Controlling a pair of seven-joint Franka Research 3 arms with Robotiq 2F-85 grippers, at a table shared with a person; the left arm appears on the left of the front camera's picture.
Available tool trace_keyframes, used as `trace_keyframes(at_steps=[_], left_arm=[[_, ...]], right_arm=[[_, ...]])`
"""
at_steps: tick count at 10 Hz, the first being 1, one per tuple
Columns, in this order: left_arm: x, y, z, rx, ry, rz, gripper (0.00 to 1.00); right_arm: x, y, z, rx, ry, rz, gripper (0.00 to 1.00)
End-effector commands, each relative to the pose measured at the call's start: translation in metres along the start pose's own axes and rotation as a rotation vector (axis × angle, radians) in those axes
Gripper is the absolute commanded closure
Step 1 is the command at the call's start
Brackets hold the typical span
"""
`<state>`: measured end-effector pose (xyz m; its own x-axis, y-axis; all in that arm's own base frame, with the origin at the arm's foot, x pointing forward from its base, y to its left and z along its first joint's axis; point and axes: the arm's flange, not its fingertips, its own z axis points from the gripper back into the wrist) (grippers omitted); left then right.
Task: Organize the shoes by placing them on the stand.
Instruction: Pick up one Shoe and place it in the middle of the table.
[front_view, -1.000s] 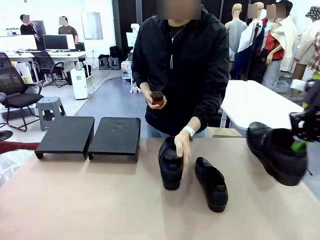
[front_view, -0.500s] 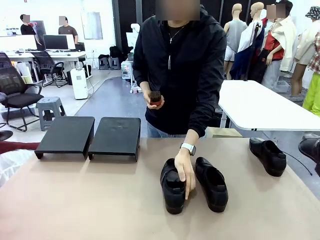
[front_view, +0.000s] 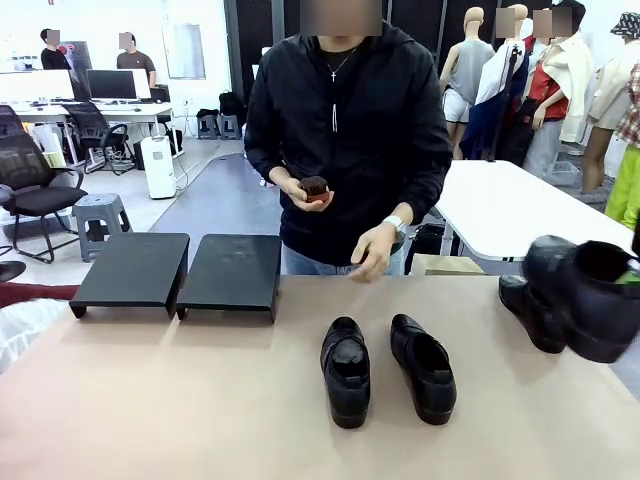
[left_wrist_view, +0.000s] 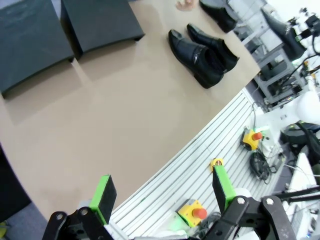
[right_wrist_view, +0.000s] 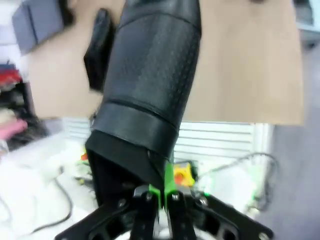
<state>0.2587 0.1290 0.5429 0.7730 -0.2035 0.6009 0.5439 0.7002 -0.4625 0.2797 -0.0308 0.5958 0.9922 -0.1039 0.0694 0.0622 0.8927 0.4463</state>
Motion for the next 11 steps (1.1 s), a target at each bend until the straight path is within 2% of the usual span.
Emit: trace_keyframes(at_steps=[1, 2, 3, 4, 5, 6, 9, 10, 11], left_arm=[[0.0, 0.0, 0.0, -0.018, -0.014, -0.018, 0.0], [0.0, 0.0, 0.0, -0.018, -0.014, -0.018, 0.0], [0.0, 0.0, 0.0, -0.018, -0.014, -0.018, 0.0], [0.0, 0.0, 0.0, -0.018, -0.014, -0.018, 0.0], [0.0, 0.0, 0.0, -0.018, -0.014, -0.018, 0.0], [0.0, 0.0, 0.0, -0.018, -0.014, -0.018, 0.0], [0.0, 0.0, 0.0, -0.018, -0.014, -0.018, 0.0], [0.0, 0.0, 0.0, -0.018, -0.014, -0.018, 0.0], [0.0, 0.0, 0.0, -0.018, -0.014, -0.018, 0.0]], right_arm=[[-0.02, 0.086, -0.036, 0.033, -0.062, 0.128, 1.0], [-0.023, 0.128, -0.066, 0.018, -0.008, 0.248, 1.0], [-0.02, 0.165, -0.096, 0.009, 0.02, 0.298, 1.0], [-0.018, 0.201, -0.13, 0.062, 0.117, 0.287, 1.0], [-0.02, 0.233, -0.174, 0.041, 0.123, 0.286, 1.0], [-0.026, 0.258, -0.21, 0.049, 0.181, 0.26, 1.0], [-0.028, 0.301, -0.308, 0.011, 0.101, 0.13, 1.0], [-0.023, 0.306, -0.346, -0.02, 0.141, 0.098, 1.0], [-0.017, 0.307, -0.372, -0.036, 0.072, 0.122, 1.0]])
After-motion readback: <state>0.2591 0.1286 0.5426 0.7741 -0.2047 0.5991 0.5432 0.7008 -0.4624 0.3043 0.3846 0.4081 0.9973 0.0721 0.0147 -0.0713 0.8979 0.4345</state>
